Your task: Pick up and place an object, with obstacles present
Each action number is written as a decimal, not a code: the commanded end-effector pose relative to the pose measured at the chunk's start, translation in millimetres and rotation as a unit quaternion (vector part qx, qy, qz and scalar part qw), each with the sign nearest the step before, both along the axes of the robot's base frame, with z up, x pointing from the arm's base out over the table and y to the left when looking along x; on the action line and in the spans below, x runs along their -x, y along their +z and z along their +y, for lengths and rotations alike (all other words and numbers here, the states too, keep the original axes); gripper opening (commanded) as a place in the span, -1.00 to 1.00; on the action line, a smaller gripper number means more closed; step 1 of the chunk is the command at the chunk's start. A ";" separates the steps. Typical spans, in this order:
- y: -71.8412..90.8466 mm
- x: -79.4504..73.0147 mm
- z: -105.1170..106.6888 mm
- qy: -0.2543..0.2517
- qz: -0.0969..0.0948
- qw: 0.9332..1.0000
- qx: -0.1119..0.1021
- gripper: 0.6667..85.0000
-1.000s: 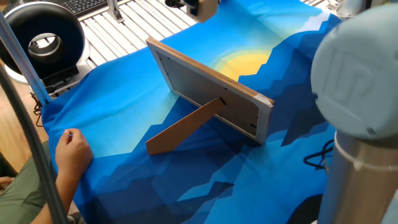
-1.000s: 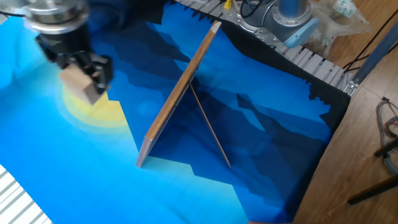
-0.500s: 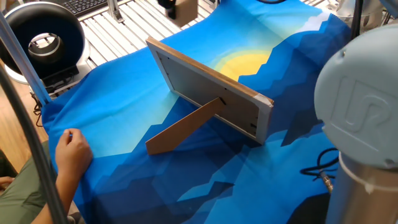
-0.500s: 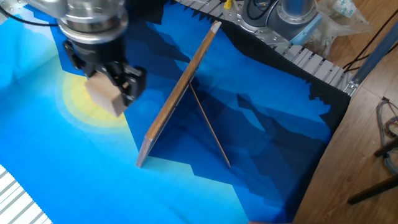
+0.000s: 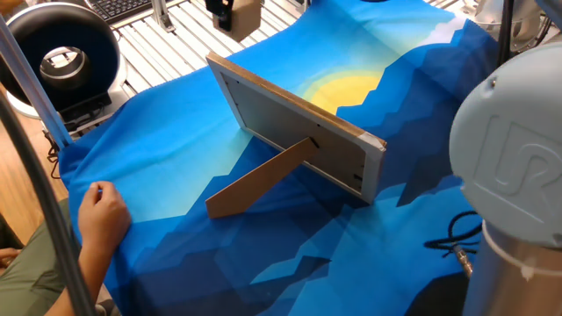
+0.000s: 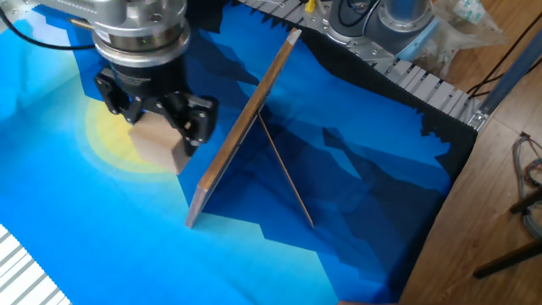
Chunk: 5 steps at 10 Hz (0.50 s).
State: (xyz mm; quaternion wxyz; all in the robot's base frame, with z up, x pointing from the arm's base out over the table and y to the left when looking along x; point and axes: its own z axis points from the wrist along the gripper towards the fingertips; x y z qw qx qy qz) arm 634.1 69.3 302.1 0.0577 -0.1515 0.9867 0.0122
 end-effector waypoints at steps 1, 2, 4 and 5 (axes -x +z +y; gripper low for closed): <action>51.2 38.3 43.2 -0.041 0.027 0.999 -0.012 -0.98; 58.0 42.3 61.5 -0.057 0.025 0.998 -0.009 -0.98; 40.2 35.0 91.0 -0.091 0.006 0.996 -0.006 -0.98; 24.1 31.7 105.5 -0.106 -0.007 0.994 -0.010 -0.98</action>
